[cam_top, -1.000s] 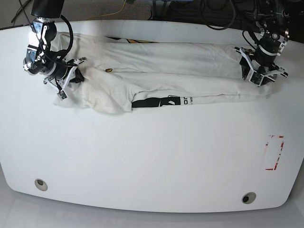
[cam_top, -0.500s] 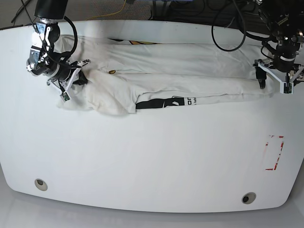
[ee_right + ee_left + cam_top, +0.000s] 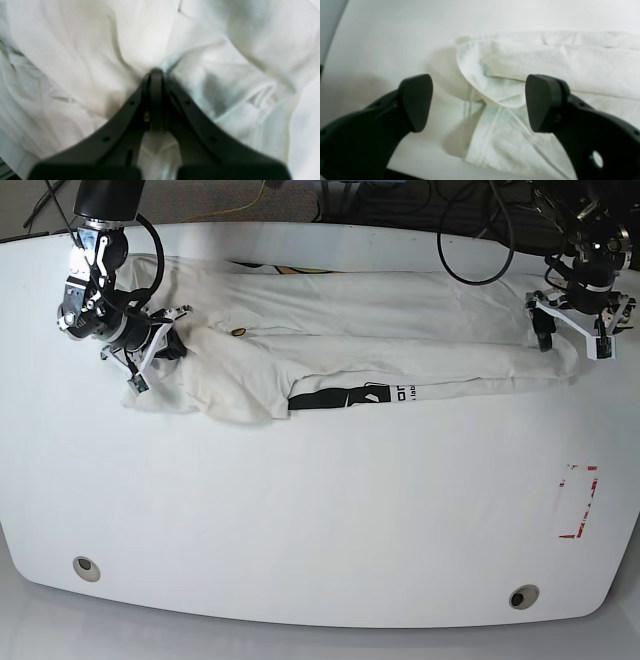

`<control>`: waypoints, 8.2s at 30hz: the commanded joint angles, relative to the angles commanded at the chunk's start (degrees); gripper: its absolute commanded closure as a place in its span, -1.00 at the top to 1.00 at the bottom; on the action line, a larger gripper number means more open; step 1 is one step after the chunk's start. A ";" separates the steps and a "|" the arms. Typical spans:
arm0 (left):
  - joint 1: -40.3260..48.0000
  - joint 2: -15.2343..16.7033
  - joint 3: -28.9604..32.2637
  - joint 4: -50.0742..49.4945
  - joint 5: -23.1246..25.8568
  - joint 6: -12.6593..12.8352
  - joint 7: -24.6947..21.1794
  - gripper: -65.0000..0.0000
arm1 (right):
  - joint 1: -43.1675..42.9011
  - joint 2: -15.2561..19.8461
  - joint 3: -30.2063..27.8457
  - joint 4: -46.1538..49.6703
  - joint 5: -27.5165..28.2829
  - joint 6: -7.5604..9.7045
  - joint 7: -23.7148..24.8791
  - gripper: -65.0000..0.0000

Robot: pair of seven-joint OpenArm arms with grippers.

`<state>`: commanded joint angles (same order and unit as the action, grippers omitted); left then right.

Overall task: Layout the t-shirt on the table in an organized manner, then fold the t-shirt properly
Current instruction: 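Grasp the folded shirt edge with the left gripper near the sleeve, then pull the grasped edge with the left gripper to straighten the fold, then release and reposition the left gripper onto the folded shirt's edge, then grasp and tug the shirt edge with the left gripper to smooth it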

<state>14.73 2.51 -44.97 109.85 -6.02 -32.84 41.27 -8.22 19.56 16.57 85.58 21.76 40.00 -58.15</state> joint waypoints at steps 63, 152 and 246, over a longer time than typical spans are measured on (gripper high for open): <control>-3.87 -0.70 0.09 -10.37 0.00 0.26 -0.18 -0.07 | -0.44 0.18 0.35 0.00 0.35 0.00 0.00 -0.99; 9.93 -17.67 -0.88 -7.38 2.11 0.00 3.96 0.44 | -0.44 -1.32 0.44 -0.18 -0.09 0.00 -0.18 -0.99; 3.96 -10.99 19.96 -12.40 17.93 -6.15 -23.12 -0.83 | -0.26 -2.55 0.53 -0.09 -0.09 0.00 0.00 -1.00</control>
<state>18.68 -8.48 -25.01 97.45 11.91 -38.99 18.15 -8.48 17.01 17.10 85.49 21.67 40.00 -58.15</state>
